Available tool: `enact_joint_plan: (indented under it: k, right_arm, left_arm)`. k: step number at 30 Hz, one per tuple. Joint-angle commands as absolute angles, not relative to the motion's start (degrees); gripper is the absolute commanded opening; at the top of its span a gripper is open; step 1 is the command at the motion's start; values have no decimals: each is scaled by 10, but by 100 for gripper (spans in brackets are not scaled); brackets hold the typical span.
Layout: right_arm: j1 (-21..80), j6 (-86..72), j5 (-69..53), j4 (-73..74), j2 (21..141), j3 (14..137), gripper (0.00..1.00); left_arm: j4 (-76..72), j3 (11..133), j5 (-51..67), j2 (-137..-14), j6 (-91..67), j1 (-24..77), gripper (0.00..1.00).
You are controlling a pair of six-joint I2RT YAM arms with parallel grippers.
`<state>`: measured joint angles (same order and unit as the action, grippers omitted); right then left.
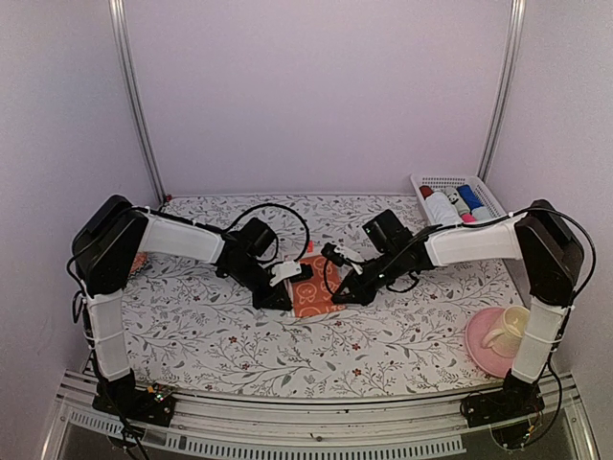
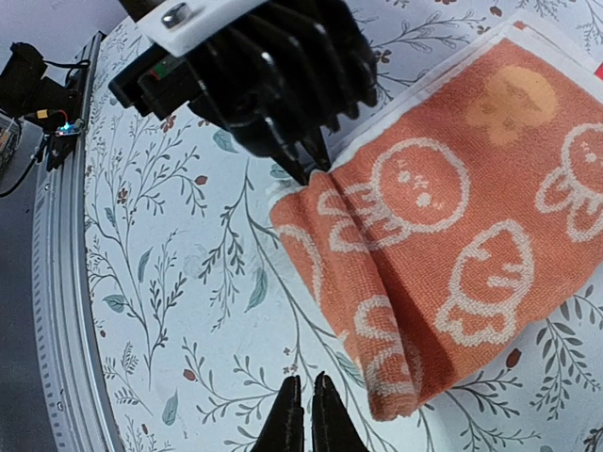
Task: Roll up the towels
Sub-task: Roll the towel at the center of the board.
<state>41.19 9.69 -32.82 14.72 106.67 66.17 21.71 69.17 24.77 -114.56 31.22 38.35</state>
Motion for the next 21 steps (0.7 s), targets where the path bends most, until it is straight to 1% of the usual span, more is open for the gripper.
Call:
enact_joint_plan:
  k: [1,11,14,18,21]
  right_arm:
    - [408,99,-380,127,1070,651,7]
    - [392,70,-311,120,1139,688,7]
    - [386,64,-317,107,1141,688,6]
    - [384,66,-366,96,1134,688,6]
    - [383,64,-372,88,1125,687,7]
  left_arm:
    - [242,686,207,-1179,308,383,13]
    - [242,685,204,-1180,308,383,13]
    - [241,686,203,-1181,309,383,13]
    - [241,685,202,-1181,310,383,13]
    - [241,686,202,-1181,310,384,13]
